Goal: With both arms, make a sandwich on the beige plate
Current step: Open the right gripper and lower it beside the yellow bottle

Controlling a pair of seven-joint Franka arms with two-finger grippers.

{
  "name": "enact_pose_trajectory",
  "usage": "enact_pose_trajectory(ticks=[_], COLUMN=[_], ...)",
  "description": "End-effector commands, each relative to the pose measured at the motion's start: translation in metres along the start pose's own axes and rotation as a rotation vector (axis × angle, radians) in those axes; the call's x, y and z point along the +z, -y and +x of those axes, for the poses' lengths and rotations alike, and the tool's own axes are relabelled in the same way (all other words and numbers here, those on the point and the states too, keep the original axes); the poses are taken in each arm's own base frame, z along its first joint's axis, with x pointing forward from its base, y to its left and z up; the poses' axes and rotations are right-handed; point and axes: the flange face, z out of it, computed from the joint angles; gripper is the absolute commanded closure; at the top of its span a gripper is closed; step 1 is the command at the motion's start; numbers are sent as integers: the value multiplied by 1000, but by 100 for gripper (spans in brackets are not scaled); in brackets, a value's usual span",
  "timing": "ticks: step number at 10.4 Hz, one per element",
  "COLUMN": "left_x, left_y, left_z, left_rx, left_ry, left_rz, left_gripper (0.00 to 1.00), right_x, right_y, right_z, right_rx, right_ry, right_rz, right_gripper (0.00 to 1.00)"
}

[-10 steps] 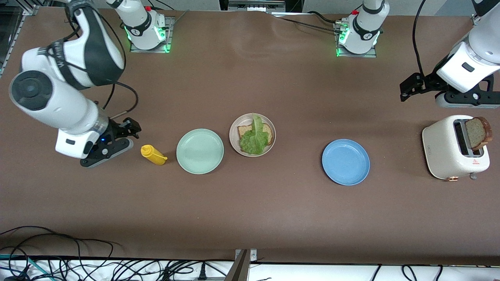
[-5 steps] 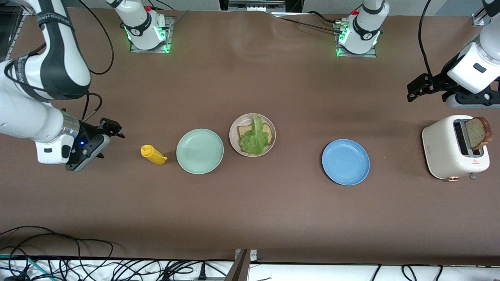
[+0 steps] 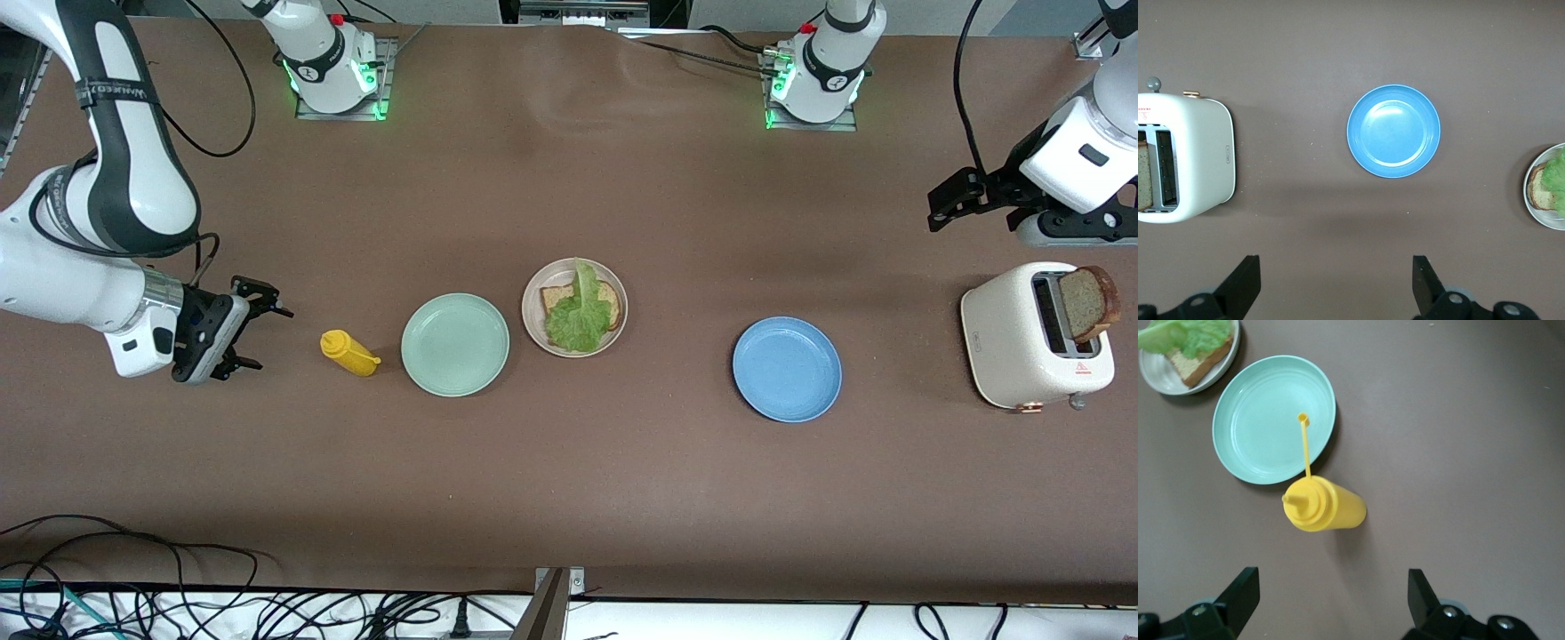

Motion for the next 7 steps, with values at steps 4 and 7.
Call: enact_pose_trajectory(ticks=[4,7], left_x=[5,5], left_y=[-12,-12], left_z=[7,7], left_rx=[42,44], left_ry=[16,17], left_rz=[9,8], left_gripper=[0,0], right_x=[61,98], right_y=[-15,-20], right_z=[-36,-50], right_rx=[-160,-199], right_ry=[-151,-184], right_rz=[79,117], right_gripper=[1,1])
